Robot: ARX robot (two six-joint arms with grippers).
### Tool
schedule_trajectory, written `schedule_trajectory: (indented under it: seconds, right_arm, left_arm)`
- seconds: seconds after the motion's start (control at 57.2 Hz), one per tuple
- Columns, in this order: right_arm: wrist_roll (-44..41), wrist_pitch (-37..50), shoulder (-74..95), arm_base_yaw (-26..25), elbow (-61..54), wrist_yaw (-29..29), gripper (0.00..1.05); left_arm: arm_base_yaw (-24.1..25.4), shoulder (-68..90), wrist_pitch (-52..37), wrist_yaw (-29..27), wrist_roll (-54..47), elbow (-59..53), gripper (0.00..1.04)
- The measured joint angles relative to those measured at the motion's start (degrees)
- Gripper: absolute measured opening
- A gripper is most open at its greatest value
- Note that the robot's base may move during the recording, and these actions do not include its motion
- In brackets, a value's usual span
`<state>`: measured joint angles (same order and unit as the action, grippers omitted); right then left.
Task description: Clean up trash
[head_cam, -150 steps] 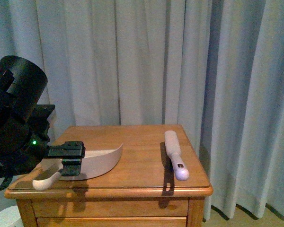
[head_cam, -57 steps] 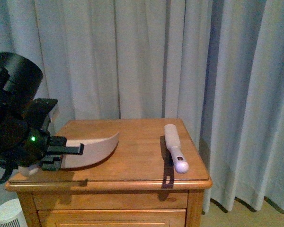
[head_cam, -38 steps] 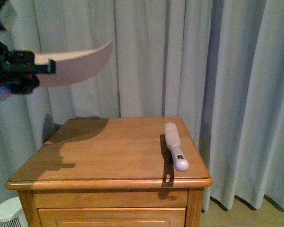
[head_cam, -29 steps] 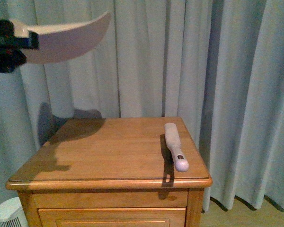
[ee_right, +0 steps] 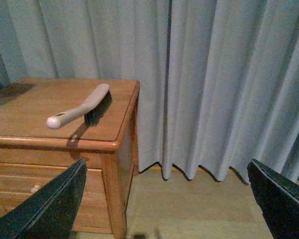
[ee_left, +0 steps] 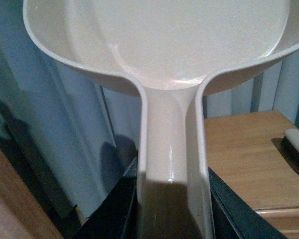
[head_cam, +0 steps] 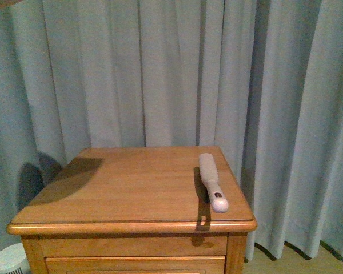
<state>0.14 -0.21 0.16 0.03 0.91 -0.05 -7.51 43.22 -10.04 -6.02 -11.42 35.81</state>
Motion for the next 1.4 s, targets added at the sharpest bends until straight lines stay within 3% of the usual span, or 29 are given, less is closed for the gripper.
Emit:
schedule_trajectory:
  seconds: [0.349,0.786,1.171,1.206,1.276,1.398]
  right_arm:
    - [0.0,0.0,0.0,0.0,0.0,0.0,0.97]
    - [0.0,0.0,0.0,0.0,0.0,0.0,0.97]
    - [0.0,0.0,0.0,0.0,0.0,0.0,0.97]
    - [0.2,-0.7,0.6,0.6,0.1,2.3,0.97]
    - [1.0,-1.8,6.1,3.7,1.8,12.0,0.97]
    - [3.2,6.6,21.5,5.3,6.8,13.7,0.97]
  left_arm:
    - [-3.9,-14.6,8.1,-4.7,-0.8,-6.9,0.28]
    - [-0.4,-16.9,10.1,-1.7,2.4,-9.7,0.28]
    - [-0.2,-16.9,10.1,-1.6,3.4,-9.7,0.28]
    - [-0.2,-16.9,10.1,-1.6,3.4,-9.7,0.28]
    - [-0.2,-16.9,10.1,-1.6,3.4,-9.7,0.28]
    - [-0.1,-16.9,10.1,-1.5,3.4,-9.7,0.28]
